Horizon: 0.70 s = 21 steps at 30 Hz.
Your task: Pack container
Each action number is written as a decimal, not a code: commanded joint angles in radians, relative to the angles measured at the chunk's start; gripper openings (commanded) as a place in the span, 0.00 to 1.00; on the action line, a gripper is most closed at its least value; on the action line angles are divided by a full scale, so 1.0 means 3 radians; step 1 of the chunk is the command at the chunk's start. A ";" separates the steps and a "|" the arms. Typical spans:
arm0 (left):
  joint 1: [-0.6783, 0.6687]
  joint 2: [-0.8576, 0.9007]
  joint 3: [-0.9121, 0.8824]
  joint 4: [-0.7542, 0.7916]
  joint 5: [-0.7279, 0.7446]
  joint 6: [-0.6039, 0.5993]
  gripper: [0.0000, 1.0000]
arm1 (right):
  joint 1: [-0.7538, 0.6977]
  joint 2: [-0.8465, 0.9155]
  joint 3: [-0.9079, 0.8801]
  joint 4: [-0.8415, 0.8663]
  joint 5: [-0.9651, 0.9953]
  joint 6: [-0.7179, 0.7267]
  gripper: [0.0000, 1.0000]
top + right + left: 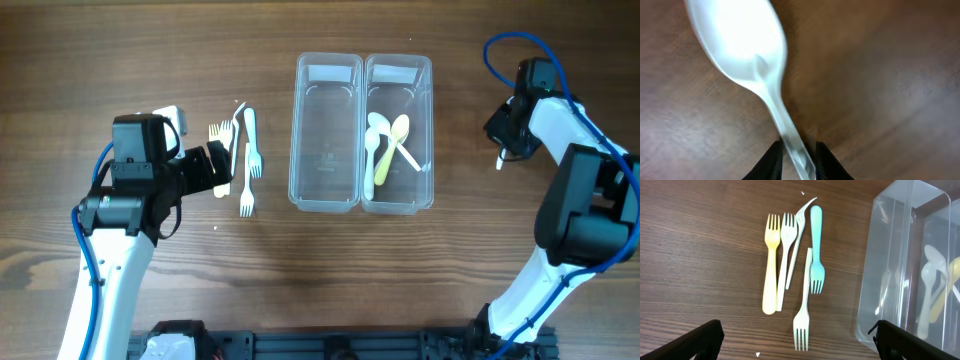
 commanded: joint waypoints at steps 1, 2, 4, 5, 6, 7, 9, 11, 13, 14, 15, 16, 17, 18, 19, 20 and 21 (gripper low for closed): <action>0.0027 0.0019 0.0067 0.0009 0.0052 0.0052 1.00 | 0.0003 0.0163 -0.0039 0.0114 -0.0523 -0.0449 0.10; 0.0027 0.0019 0.0067 0.0009 0.0051 0.0052 1.00 | 0.0003 0.0163 -0.0039 0.0134 -0.0638 -0.0449 0.06; 0.0027 0.0019 0.0067 0.0009 0.0052 0.0052 1.00 | 0.0003 0.0161 -0.0038 0.0168 -0.0825 -0.0449 0.04; 0.0027 0.0019 0.0067 0.0009 0.0051 0.0052 1.00 | 0.0003 0.0156 -0.0033 0.0169 -0.0884 -0.0450 0.04; 0.0027 0.0019 0.0067 0.0009 0.0052 0.0052 1.00 | 0.0003 0.0148 -0.0027 0.0164 -0.0946 -0.0450 0.04; 0.0027 0.0019 0.0067 0.0009 0.0051 0.0052 1.00 | 0.0003 0.0132 -0.0027 0.0156 -0.0994 -0.0454 0.05; 0.0027 0.0019 0.0067 0.0009 0.0051 0.0052 1.00 | 0.0003 0.0092 -0.0027 0.0139 -0.1005 -0.0454 0.04; 0.0027 0.0019 0.0067 0.0009 0.0051 0.0052 1.00 | 0.0003 0.0048 -0.0027 0.0126 -0.1005 -0.0483 0.04; 0.0027 0.0019 0.0067 0.0009 0.0052 0.0052 1.00 | 0.0003 -0.0005 -0.0027 0.0107 -0.1002 -0.0526 0.04; 0.0027 0.0019 0.0067 0.0009 0.0052 0.0052 1.00 | 0.0003 -0.0020 -0.0027 0.0103 -0.1002 -0.0526 0.04; 0.0027 0.0019 0.0067 0.0009 0.0052 0.0052 1.00 | 0.0003 -0.0034 -0.0027 0.0102 -0.1003 -0.0525 0.04; 0.0027 0.0019 0.0067 0.0009 0.0052 0.0052 1.00 | 0.0003 -0.0048 -0.0027 0.0103 -0.1003 -0.0525 0.04; 0.0027 0.0019 0.0067 0.0009 0.0051 0.0052 1.00 | 0.0003 -0.0055 -0.0027 0.0103 -0.1005 -0.0525 0.04; 0.0027 0.0019 0.0067 0.0009 0.0051 0.0052 1.00 | 0.0003 -0.0071 -0.0027 0.0094 -0.1006 -0.0525 0.04; 0.0027 0.0019 0.0067 0.0009 0.0051 0.0052 1.00 | 0.0003 -0.0088 -0.0027 0.0086 -0.1007 -0.0525 0.04; 0.0027 0.0019 0.0067 0.0009 0.0051 0.0052 1.00 | 0.0003 -0.0116 -0.0027 0.0079 -0.1029 -0.0528 0.04; 0.0027 0.0019 0.0067 0.0009 0.0051 0.0052 1.00 | 0.0003 -0.0182 -0.0027 0.0078 -0.1120 -0.0558 0.04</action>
